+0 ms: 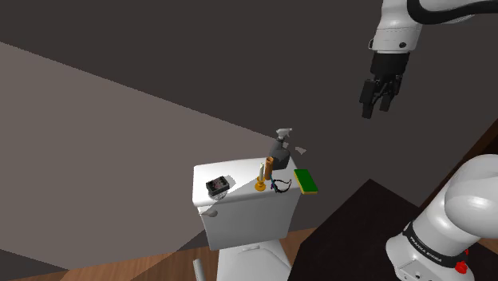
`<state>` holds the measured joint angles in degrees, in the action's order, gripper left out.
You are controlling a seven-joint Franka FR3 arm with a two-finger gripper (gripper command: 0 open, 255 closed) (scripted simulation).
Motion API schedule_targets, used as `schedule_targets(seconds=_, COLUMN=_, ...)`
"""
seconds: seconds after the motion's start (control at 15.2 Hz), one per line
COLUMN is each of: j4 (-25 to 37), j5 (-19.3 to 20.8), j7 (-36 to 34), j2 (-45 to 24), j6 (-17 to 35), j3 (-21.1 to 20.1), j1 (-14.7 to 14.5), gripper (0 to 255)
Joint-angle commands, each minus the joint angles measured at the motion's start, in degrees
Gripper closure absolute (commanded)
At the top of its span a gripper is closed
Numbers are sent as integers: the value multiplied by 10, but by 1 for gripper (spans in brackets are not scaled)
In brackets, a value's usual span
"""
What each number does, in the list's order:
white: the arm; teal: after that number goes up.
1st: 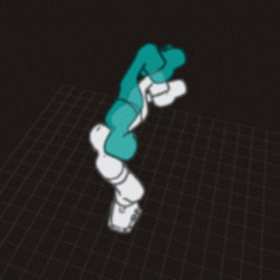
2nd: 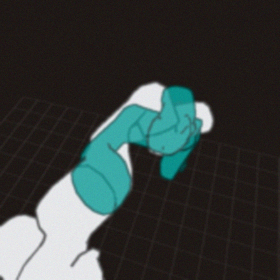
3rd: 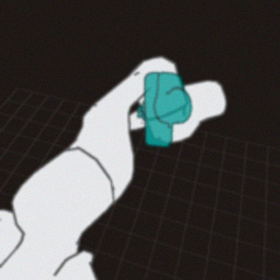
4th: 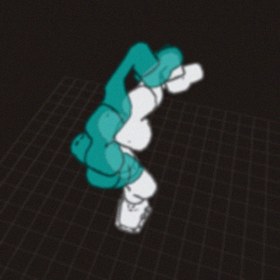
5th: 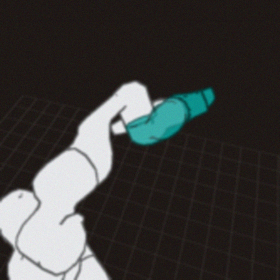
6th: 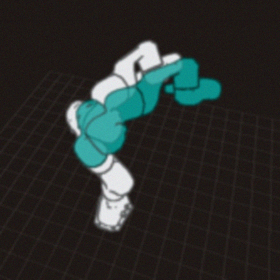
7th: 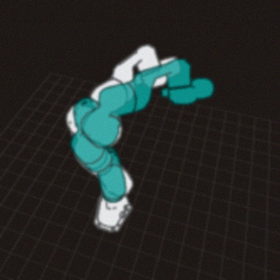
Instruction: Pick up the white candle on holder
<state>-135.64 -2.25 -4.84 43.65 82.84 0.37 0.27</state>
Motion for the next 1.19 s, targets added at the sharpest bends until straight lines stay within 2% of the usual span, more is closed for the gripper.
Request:
schedule_targets(seconds=0.0, j4=0, j5=0, j7=0, j2=0, j6=0, j3=0, j1=0, gripper=0)
schedule_targets(seconds=0.53, j4=-21, j5=-29, j7=-47, j2=-121, j6=144, j3=-43, j1=-13, gripper=0)
schedule_targets(seconds=1.12, j4=17, j5=-39, j7=-99, j2=-299, j6=286, j3=-84, j1=-25, gripper=0)
